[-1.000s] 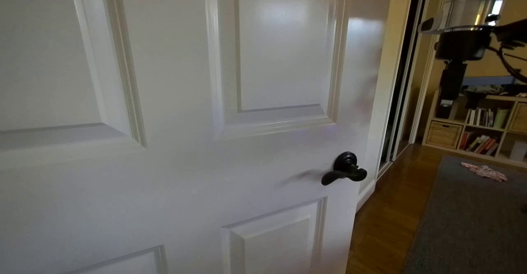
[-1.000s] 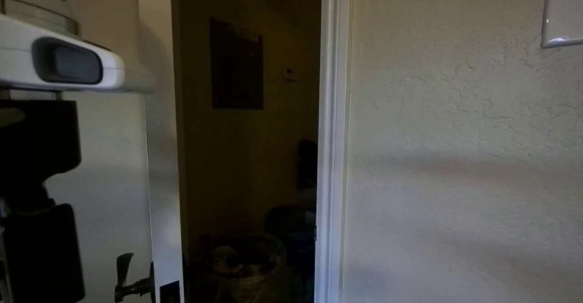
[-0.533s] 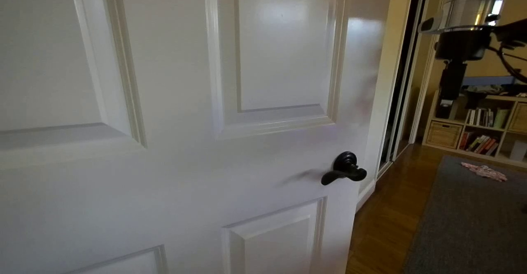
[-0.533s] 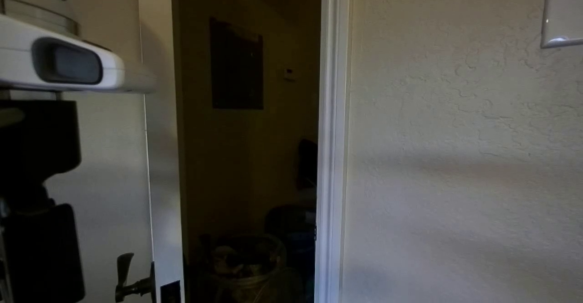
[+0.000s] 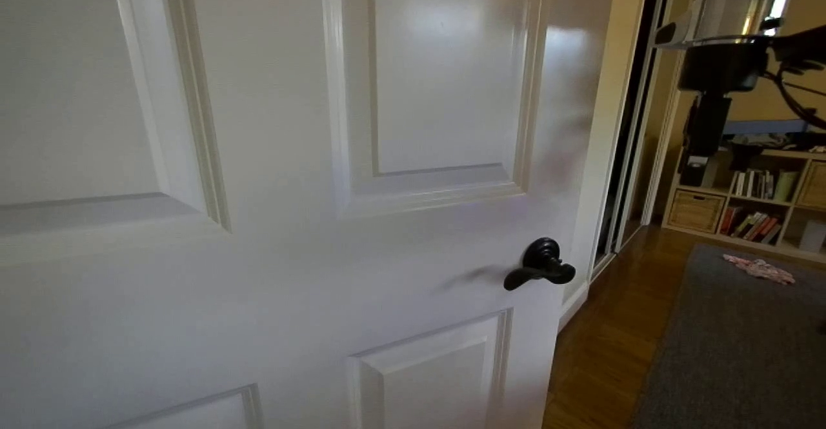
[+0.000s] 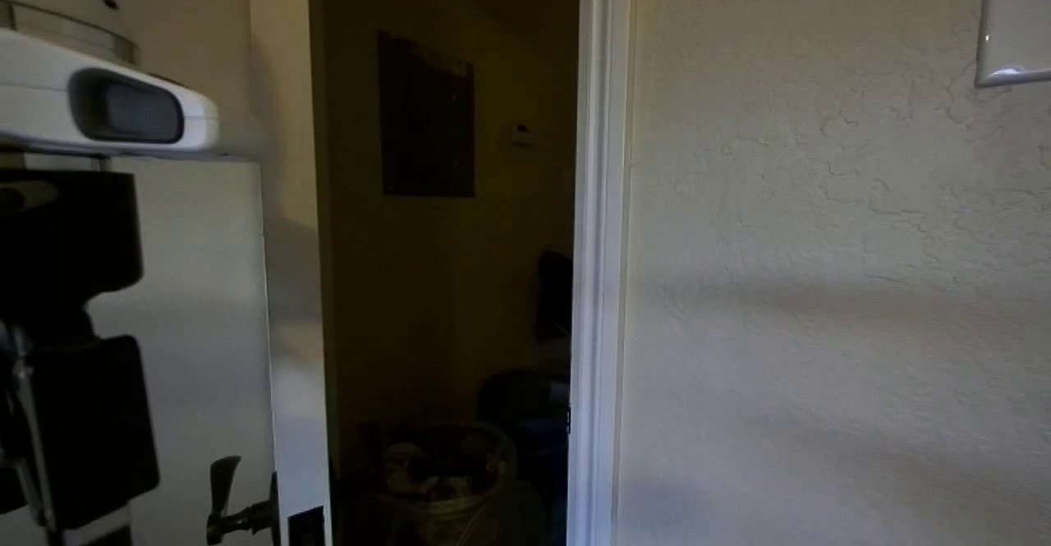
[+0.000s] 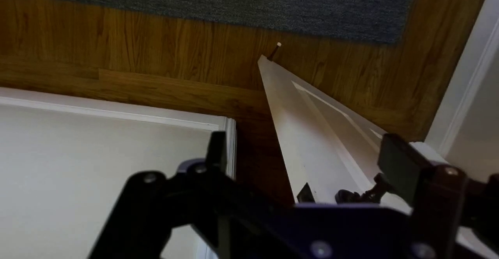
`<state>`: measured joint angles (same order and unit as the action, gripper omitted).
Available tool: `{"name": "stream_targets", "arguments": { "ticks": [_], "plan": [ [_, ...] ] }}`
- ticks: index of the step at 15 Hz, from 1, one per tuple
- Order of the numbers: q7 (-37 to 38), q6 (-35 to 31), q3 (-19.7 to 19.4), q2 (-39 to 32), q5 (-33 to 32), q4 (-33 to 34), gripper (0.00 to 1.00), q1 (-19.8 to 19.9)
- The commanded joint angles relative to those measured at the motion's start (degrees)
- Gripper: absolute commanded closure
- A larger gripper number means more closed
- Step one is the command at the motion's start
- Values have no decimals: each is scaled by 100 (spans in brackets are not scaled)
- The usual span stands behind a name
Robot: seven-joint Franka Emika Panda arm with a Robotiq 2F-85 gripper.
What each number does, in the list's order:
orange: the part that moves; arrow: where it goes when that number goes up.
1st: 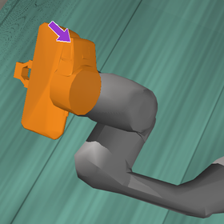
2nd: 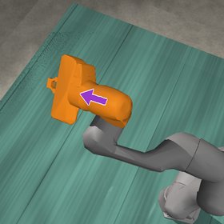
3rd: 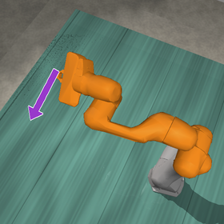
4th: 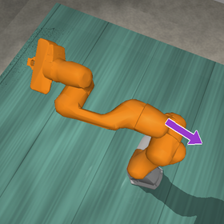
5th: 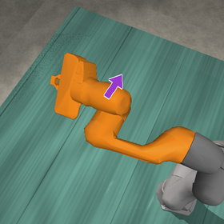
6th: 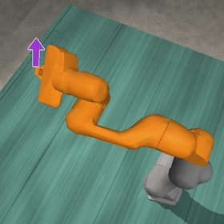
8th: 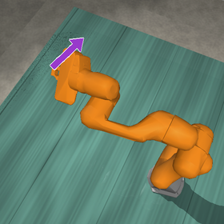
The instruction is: Close the door
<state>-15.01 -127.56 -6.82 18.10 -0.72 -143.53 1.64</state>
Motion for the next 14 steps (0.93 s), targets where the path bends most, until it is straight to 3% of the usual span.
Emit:
{"name": "stream_targets", "arguments": {
  "ticks": [1,8,14],
  "plan": [
    [184,73,219,272,30,-94,0,-78],
    [30,417,312,173,609,159,0,-345],
    [-2,446,543,12,608,431,0,-564]
  ]
}}
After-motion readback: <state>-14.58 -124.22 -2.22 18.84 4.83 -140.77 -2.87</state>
